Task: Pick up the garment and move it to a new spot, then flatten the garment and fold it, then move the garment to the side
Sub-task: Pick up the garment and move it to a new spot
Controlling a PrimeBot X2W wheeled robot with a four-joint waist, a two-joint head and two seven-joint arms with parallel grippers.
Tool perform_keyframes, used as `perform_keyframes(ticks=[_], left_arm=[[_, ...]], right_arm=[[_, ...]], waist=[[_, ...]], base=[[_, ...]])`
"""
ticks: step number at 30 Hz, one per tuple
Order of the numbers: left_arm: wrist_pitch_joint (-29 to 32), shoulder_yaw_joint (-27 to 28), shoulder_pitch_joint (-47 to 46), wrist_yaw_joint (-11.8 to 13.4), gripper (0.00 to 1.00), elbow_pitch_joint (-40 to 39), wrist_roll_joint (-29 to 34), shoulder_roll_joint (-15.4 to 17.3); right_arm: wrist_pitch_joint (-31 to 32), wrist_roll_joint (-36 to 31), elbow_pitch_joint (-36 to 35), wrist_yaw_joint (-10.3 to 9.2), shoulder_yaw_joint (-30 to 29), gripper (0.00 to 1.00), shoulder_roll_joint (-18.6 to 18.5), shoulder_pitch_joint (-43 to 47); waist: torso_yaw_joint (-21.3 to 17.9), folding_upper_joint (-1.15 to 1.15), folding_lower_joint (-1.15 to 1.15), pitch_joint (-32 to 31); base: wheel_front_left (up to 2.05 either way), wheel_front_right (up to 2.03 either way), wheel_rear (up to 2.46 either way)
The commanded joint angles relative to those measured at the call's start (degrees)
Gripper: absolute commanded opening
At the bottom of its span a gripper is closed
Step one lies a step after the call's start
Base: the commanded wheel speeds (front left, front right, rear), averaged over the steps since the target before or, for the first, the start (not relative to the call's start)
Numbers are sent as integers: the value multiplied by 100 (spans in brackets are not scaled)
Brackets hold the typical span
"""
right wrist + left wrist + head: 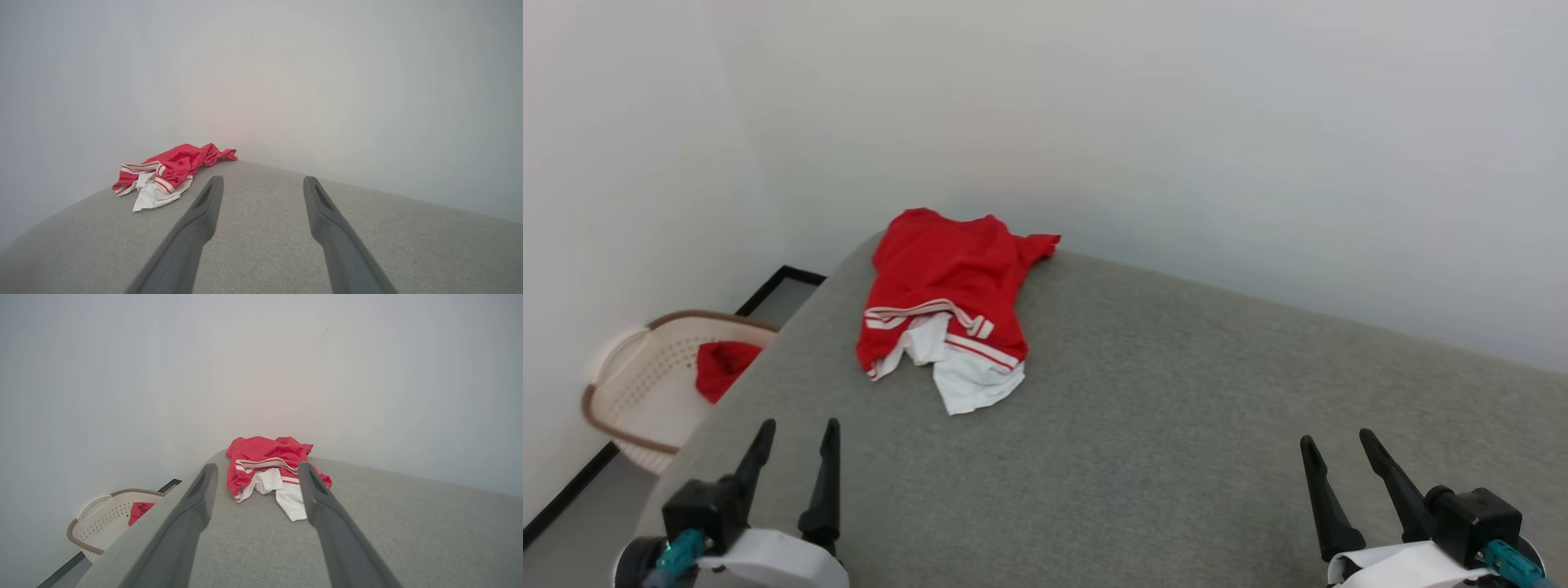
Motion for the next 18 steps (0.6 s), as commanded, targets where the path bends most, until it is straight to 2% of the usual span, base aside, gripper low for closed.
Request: perform_keyframes(ticks=[1, 4, 11, 18], left_arm=[[38, 16, -81, -4, 100, -10, -54, 20], [200, 14, -205, -46, 100, -79, -190, 38], [1171, 70, -992, -181, 100, -336, -671, 398], [2340, 252, -2256, -238, 100, -490, -1320, 850]], right_arm=[[-29, 16, 6, 4, 14, 100, 10, -40], [-14, 23, -2, 4, 27, 100, -34, -69], [93, -14, -140, 3, 24, 100, -216, -201], [240, -35, -501, 3, 27, 100, -528, -610]], waist=[[175, 0, 0, 14], [152, 0, 0, 110], [-155, 0, 0, 603], [-707, 0, 0, 1628]], base=[[0, 0, 0], [0, 0, 0], [0, 0, 0], [0, 0, 0]])
